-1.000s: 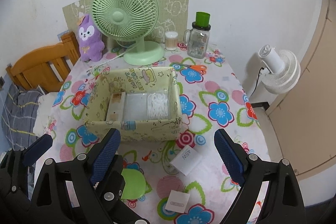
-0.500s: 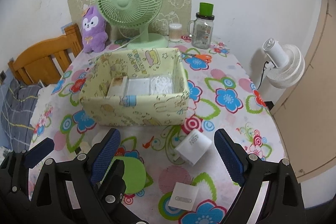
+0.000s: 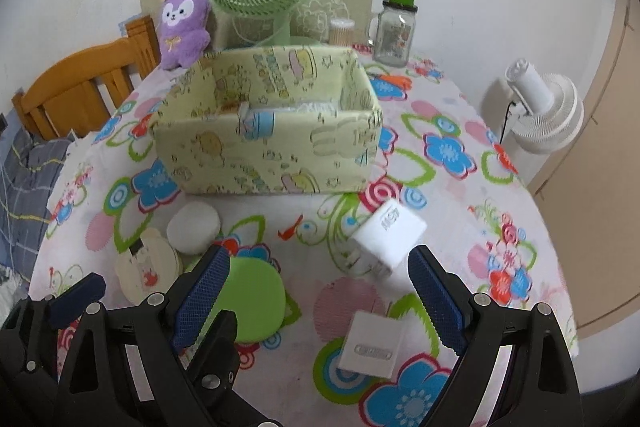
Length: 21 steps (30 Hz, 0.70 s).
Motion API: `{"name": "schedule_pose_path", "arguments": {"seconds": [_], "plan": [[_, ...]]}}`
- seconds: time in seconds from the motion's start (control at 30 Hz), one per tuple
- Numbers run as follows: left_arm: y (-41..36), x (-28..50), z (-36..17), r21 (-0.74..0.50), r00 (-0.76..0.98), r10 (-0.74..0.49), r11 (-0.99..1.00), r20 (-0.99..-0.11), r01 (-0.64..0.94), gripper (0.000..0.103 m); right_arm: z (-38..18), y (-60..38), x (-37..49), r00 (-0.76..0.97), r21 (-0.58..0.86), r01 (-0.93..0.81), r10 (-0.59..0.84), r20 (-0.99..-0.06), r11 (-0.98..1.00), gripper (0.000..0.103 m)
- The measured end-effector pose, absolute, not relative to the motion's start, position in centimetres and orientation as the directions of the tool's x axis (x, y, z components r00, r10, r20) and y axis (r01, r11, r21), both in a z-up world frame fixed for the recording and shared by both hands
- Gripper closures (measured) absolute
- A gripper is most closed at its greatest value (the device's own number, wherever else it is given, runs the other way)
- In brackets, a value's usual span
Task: Organize rigid objects
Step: 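Move both tools down toward the black knob and white square charger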
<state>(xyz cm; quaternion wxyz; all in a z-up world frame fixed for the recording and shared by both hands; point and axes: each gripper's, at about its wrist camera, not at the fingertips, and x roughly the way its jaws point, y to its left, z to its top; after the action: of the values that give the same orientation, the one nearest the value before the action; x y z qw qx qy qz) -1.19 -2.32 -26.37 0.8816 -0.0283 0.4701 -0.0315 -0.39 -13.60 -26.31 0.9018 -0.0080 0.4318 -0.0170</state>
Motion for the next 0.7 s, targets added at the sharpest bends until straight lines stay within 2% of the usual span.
{"name": "schedule_pose_path", "arguments": {"seconds": [0.43, 0.7], "plan": [[-2.1, -2.5, -29.8, -0.043, 0.491, -0.075, 0.996, -0.868, 0.076, 0.000, -29.7, -12.9, -1.8, 0.608, -0.041, 0.014, -0.041, -0.793, 0.999, 0.010], [-2.1, -2.5, -31.2, -0.040, 0.460, -0.079, 0.995, -0.885, 0.094, 0.005, -30.6, -12.8, -2.3, 0.603, -0.111, 0.050, -0.118, -0.789, 0.993, 0.010]]}}
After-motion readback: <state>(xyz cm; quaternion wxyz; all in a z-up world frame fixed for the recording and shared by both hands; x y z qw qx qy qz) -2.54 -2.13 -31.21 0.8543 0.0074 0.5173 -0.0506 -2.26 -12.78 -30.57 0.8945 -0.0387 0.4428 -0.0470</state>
